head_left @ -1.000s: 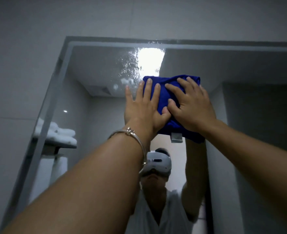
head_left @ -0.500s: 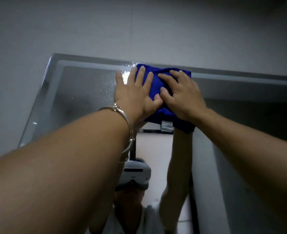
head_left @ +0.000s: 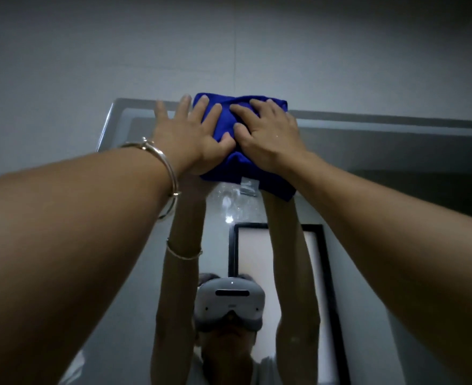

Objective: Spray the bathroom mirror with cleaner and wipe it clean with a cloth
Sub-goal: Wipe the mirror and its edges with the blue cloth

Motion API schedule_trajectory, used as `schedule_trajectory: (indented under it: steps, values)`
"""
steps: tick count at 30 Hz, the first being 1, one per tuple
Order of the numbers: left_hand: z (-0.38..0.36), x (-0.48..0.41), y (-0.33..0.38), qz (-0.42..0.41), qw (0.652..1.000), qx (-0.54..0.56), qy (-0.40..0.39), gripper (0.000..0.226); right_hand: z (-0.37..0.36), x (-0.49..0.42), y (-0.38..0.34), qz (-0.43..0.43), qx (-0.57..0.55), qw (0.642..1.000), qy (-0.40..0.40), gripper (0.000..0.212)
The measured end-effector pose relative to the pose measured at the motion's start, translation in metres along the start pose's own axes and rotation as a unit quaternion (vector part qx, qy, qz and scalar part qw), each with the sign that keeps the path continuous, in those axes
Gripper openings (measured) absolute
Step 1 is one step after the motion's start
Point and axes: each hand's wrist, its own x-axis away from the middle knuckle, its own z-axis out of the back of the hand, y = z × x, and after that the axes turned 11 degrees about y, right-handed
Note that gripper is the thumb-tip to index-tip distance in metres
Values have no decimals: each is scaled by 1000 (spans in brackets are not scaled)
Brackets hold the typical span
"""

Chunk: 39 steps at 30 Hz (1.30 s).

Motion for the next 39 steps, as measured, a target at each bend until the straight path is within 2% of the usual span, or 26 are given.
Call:
schedule_trajectory:
  steps: [13, 23, 32, 35, 39]
  values:
    - [-9, 60, -102, 57, 998, -9, -27, 66, -35, 6, -111, 59, -32, 998, -1, 49]
    - [-19, 103, -102, 68, 998, 19, -2, 65, -34, 41, -127, 62, -41, 997, -2, 49]
    - [-3, 177, -88, 56, 995, -64, -55, 68, -25, 116, -151, 71, -78, 994, -3, 46]
    - [-3, 206, -77, 40, 996, -58, -50, 67, -22, 146, -154, 59, -89, 994, 13, 45]
    - [0, 224, -58, 52, 996, -14, -66, 70, -13, 165, -144, 96, -74, 992, -21, 49]
